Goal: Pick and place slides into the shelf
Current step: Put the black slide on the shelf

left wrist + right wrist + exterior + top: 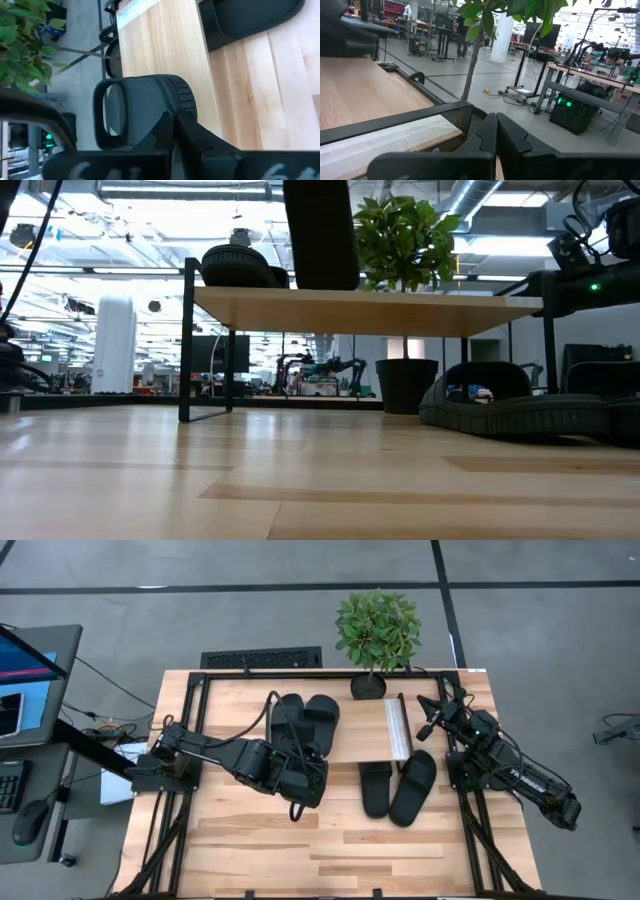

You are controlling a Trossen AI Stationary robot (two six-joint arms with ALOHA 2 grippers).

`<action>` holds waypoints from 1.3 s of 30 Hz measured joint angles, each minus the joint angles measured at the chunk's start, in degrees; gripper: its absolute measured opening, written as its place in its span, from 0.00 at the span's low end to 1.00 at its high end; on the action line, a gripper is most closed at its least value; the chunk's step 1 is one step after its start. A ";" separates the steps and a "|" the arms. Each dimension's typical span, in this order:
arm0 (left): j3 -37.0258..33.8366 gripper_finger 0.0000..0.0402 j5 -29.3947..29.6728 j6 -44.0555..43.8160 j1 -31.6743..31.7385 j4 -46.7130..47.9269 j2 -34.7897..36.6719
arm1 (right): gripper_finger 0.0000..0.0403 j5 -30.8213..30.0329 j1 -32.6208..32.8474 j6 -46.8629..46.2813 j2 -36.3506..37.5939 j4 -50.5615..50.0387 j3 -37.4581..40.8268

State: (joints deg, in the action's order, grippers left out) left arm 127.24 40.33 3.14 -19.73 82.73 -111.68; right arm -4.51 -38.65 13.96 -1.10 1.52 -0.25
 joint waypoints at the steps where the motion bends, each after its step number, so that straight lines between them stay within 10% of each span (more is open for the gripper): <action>1: -0.02 0.00 -0.21 -0.07 0.00 -0.19 0.00 | 0.00 0.02 -0.02 0.00 -0.02 -0.02 0.00; 39: -8.41 0.00 1.13 1.44 1.64 -4.32 0.39 | 0.00 0.02 0.00 0.00 0.00 -0.02 -0.02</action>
State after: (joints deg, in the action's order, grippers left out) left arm 118.83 41.46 4.58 -18.09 78.41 -111.28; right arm -4.49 -38.65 13.96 -1.10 1.50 -0.27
